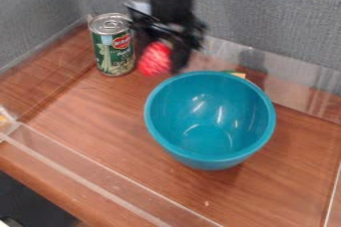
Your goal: Remove the strawberry from inside the blue bowl and place it on the table
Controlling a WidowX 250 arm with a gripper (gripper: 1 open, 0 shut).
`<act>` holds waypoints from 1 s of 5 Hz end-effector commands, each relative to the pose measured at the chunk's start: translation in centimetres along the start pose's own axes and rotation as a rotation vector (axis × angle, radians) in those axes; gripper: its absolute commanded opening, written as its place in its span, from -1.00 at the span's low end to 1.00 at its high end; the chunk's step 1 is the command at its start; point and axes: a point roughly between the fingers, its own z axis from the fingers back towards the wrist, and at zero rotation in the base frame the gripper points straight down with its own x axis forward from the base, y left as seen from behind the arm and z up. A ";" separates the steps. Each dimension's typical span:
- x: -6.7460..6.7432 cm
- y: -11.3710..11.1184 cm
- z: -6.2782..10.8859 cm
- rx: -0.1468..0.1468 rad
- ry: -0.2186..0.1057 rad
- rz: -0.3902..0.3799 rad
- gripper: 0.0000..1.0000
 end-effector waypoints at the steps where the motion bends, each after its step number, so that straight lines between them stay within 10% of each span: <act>1: -0.4 2.8 1.9 0.027 -0.070 0.016 -1.00; 5: -0.9 6.0 -5.3 0.057 0.050 0.013 -1.00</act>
